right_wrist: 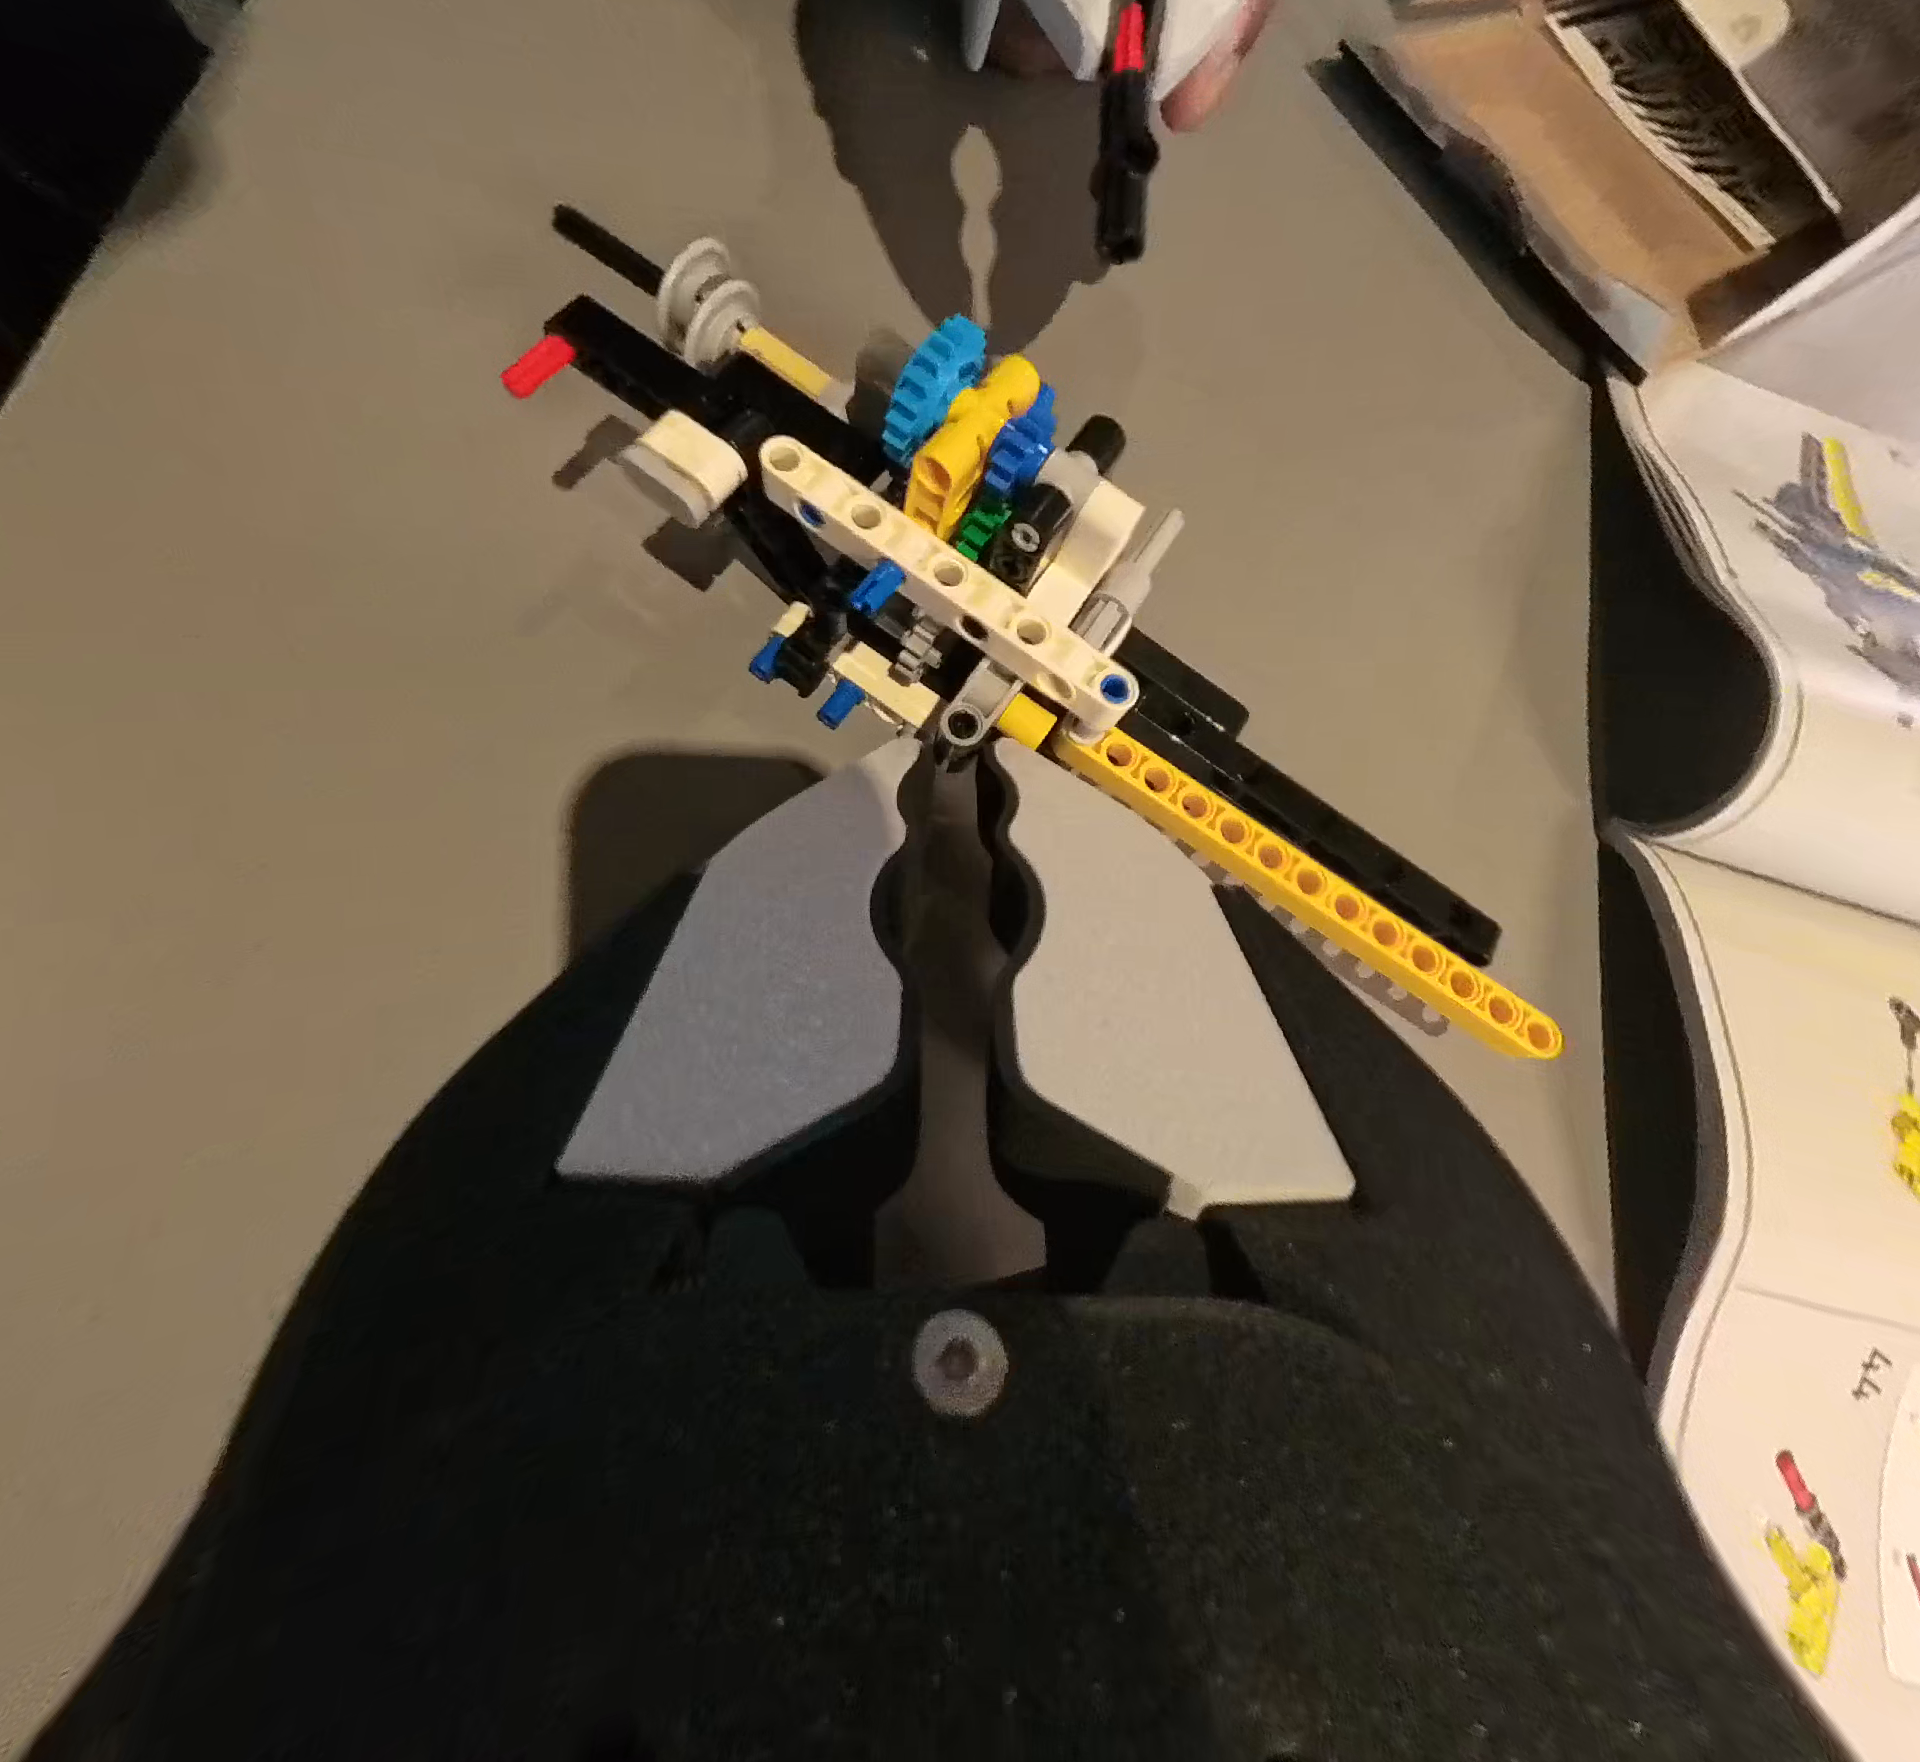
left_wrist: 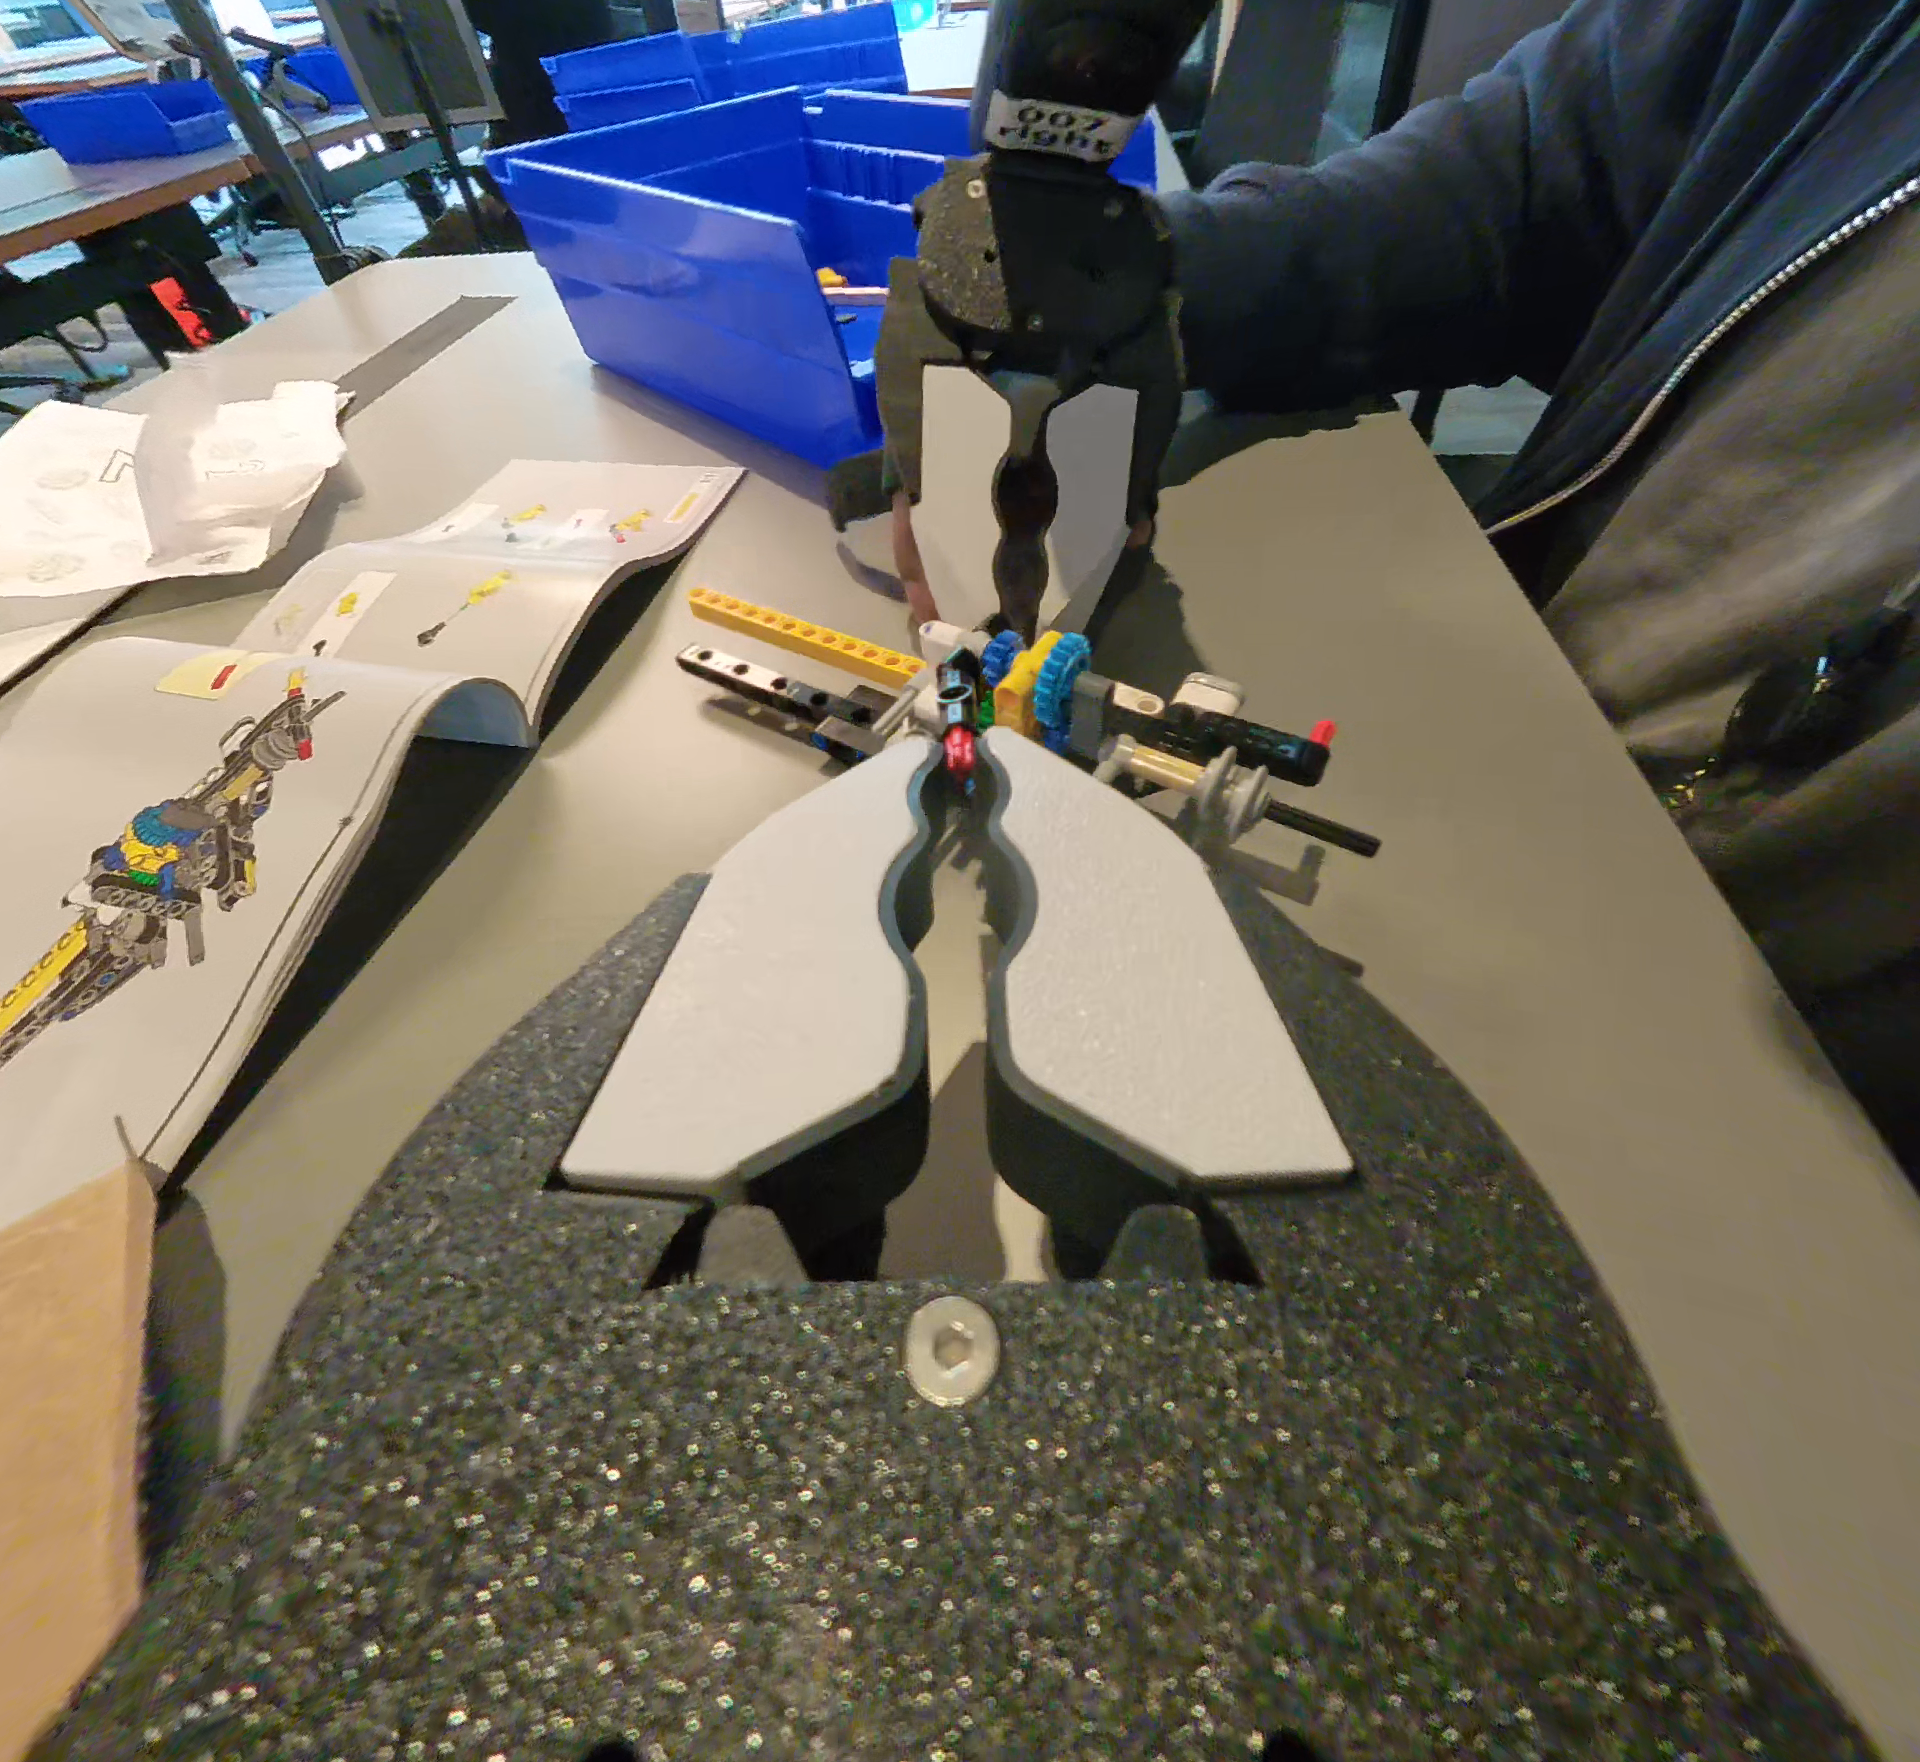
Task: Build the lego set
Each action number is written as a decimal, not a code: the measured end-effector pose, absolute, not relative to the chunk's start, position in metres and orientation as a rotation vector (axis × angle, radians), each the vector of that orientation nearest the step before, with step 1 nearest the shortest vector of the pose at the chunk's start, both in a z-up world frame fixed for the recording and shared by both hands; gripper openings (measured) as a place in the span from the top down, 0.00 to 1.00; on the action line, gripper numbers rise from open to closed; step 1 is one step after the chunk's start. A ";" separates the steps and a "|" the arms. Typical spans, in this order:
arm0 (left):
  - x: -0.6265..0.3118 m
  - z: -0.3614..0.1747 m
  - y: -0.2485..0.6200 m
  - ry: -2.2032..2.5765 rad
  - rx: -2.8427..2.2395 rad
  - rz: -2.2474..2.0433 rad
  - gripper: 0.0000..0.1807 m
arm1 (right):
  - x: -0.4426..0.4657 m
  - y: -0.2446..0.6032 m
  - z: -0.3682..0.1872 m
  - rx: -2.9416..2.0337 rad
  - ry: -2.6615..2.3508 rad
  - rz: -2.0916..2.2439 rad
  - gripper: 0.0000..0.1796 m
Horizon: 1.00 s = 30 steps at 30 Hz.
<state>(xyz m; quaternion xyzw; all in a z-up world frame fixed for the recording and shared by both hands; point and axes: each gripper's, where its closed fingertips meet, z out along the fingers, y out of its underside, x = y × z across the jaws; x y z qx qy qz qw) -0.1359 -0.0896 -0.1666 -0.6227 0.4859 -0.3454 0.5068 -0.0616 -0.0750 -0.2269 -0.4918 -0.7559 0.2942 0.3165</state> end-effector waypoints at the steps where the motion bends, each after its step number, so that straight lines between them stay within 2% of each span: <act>1: -0.135 -0.166 -0.092 1.175 -1.498 -0.836 0.98 | -0.062 -0.075 -0.227 -1.281 -1.997 0.774 0.96; 19: -0.129 -0.172 -0.144 1.252 -1.475 -0.841 0.98 | -0.076 -0.043 -0.223 -1.281 -1.896 0.562 0.96; 30: -0.109 -0.178 -0.164 1.289 -1.481 -0.785 0.98 | -0.050 -0.061 -0.205 -1.322 -1.760 0.596 0.94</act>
